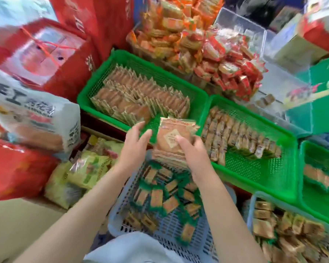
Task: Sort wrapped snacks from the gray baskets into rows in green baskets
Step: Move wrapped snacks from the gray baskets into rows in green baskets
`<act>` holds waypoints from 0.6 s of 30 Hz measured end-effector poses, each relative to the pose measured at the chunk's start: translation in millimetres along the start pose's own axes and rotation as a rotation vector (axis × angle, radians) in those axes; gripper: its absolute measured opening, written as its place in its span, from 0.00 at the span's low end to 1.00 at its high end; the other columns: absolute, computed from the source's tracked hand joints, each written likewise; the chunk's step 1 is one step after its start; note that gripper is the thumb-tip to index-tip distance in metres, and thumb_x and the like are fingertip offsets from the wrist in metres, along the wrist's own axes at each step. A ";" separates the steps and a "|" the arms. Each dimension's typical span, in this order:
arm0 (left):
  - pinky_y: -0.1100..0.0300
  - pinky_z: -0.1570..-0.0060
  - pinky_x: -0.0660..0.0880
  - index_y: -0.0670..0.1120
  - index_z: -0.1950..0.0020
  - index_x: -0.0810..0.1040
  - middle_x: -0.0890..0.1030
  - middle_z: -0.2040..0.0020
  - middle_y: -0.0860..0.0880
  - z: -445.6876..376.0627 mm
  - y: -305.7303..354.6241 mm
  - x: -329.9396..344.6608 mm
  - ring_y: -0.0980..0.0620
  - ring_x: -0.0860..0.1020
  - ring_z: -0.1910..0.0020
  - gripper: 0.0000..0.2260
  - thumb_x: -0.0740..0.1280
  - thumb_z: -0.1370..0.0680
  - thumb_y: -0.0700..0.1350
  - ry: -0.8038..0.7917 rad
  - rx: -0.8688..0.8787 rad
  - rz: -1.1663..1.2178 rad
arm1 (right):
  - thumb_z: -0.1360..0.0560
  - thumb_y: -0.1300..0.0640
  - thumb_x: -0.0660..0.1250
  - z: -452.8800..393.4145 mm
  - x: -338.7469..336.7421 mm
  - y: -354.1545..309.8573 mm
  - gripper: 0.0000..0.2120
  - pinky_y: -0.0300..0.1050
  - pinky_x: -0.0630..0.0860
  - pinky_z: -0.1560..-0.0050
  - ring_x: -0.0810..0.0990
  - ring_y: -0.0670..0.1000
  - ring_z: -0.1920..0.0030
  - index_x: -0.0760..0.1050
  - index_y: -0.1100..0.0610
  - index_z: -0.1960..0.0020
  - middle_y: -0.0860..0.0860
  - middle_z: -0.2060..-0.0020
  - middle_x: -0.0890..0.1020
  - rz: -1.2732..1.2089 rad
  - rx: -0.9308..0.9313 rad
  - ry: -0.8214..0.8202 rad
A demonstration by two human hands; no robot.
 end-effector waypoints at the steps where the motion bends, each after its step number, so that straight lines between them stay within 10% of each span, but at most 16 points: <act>1: 0.50 0.24 0.59 0.50 0.23 0.65 0.64 0.23 0.48 -11.4 0.3 -17.1 0.50 0.61 0.23 0.27 0.62 0.20 0.58 0.067 0.105 -0.209 | 0.24 0.45 0.71 -13.2 1.3 -8.3 0.25 0.54 0.75 0.36 0.79 0.51 0.41 0.67 0.53 0.33 0.50 0.40 0.78 0.013 0.000 0.051; 7: 0.47 0.22 0.41 0.50 0.19 0.58 0.45 0.17 0.47 -66.5 -37.5 -60.3 0.46 0.40 0.19 0.26 0.55 0.16 0.57 0.087 0.139 -0.831 | 0.24 0.43 0.70 -100.3 44.7 -24.9 0.44 0.54 0.68 0.36 0.70 0.57 0.31 0.48 0.60 0.21 0.56 0.26 0.65 0.231 0.103 0.085; 11: 0.46 0.22 0.41 0.53 0.18 0.54 0.43 0.17 0.49 -75.0 -48.3 -64.6 0.48 0.36 0.20 0.27 0.52 0.16 0.58 0.046 0.244 -0.907 | 0.21 0.43 0.67 -140.4 76.0 -4.4 0.51 0.52 0.63 0.28 0.61 0.60 0.23 0.33 0.64 0.21 0.58 0.20 0.54 0.342 0.248 0.108; 18: 0.45 0.22 0.43 0.52 0.18 0.52 0.40 0.18 0.48 -79.9 -62.5 -61.0 0.48 0.31 0.21 0.29 0.53 0.17 0.61 0.045 0.275 -0.909 | 0.26 0.38 0.70 -168.3 113.6 10.2 0.57 0.56 0.72 0.31 0.64 0.62 0.25 0.34 0.61 0.20 0.59 0.20 0.56 0.399 0.261 0.078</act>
Point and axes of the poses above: each hand's wrist, its own z-axis away from the middle knuckle, its own x-axis out of the palm, y = z × x, the point moved 10 cm from there along -z, towards the middle knuckle
